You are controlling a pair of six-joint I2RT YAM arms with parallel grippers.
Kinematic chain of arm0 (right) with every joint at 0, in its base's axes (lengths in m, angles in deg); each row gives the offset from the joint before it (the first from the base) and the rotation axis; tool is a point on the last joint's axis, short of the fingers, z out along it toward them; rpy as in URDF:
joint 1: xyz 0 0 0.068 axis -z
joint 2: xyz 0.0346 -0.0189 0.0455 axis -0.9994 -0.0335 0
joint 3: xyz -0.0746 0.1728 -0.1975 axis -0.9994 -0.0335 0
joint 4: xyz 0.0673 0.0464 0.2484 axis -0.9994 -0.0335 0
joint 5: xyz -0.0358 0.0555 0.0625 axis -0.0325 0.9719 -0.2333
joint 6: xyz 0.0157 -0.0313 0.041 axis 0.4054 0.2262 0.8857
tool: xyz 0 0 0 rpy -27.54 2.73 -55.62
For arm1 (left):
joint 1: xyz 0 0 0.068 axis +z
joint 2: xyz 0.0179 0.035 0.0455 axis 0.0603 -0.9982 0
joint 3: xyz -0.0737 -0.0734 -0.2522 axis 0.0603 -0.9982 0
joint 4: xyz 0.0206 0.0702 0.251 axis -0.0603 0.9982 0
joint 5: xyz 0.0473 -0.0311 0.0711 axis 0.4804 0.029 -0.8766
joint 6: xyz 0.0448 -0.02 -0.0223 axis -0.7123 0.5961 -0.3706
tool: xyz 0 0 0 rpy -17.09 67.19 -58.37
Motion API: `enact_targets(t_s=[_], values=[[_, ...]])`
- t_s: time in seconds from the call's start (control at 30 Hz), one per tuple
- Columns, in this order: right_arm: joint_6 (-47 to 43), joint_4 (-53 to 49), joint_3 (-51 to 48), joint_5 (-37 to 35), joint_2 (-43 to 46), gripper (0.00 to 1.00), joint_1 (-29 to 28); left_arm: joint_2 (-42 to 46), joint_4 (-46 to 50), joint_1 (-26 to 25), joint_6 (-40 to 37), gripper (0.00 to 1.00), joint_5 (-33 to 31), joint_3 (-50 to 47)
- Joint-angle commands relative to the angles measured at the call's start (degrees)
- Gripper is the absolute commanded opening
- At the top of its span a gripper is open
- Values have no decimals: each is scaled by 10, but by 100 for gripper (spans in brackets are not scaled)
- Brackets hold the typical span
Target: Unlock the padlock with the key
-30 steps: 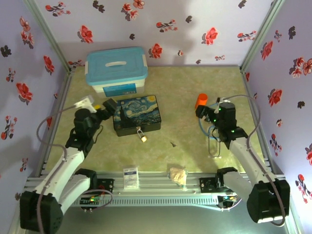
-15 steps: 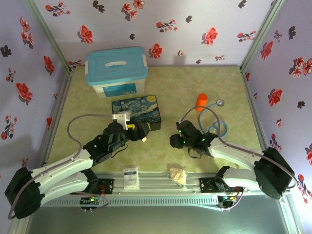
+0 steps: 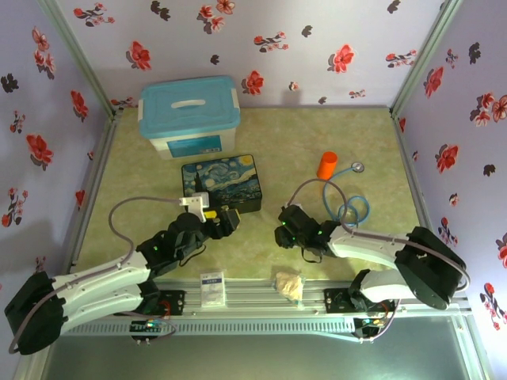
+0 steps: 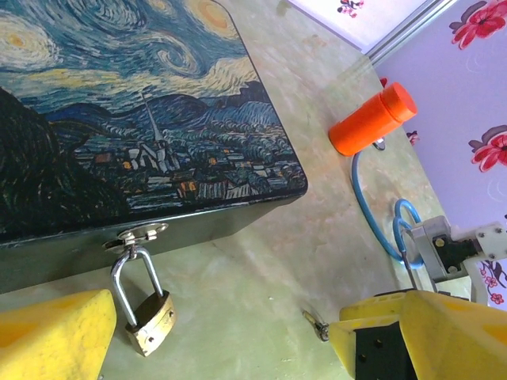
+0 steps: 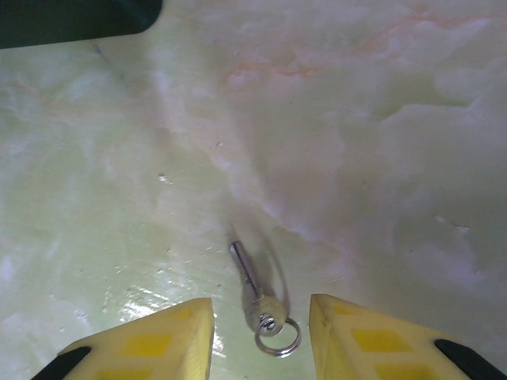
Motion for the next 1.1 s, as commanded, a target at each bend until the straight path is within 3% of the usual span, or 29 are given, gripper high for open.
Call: enact_targets(t_s=[0.0,0.17,0.4,0.53,0.8,1.07], values=[[12,19,-14,-26,-5,35,-5,-1,-27,-6,-3,93,-22,-7],[19,61,-36,-14,-17,33,-5,-3,-27,-6,1,93,-41,-9],[30,53,-41,-22,-48,20,-28,-5,-22,-6,11,93,-57,-28],[34,64,-64,-45,-27,0,-30,-10,-27,-7,30,92,-66,-37],[18,131,-83,20,9,0,7,-52,-59,-20,-24,82,-26,5],[42,138,-71,39,65,0,24,-122,-161,-32,13,78,61,22]])
